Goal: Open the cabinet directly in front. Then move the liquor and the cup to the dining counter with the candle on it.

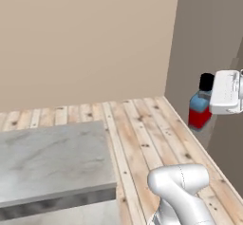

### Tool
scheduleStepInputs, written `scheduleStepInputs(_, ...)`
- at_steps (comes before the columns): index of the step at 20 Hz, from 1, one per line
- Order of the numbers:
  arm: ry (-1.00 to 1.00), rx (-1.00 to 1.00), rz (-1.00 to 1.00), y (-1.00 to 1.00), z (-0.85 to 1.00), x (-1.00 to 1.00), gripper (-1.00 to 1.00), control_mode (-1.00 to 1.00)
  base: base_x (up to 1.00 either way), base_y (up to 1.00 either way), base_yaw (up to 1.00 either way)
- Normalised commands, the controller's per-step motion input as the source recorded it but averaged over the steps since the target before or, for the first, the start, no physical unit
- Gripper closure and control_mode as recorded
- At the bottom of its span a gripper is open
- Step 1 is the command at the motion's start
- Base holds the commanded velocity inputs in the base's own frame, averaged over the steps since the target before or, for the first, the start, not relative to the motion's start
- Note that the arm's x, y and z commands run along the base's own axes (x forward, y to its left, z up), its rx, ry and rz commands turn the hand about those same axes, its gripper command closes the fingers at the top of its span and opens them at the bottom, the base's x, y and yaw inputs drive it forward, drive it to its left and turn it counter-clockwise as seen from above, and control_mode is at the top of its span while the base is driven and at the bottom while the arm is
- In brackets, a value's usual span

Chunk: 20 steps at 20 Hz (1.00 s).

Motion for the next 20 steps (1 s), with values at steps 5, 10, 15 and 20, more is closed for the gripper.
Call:
scheduleStepInputs(5,0.00,0.00,0.00,0.00,0.00,0.00,1.00,1.00,0.99,-0.01,0.02)
scheduleStepInputs(10,0.00,0.00,0.00,0.00,0.00,0.00,1.00,1.00,0.99,0.00,0.10)
scheduleStepInputs(15,0.00,0.00,0.00,0.00,0.00,0.00,1.00,1.00,1.00,0.06,0.25)
scheduleStepInputs(20,0.00,0.00,0.00,0.00,0.00,0.00,1.00,1.00,0.82,0.16,0.40)
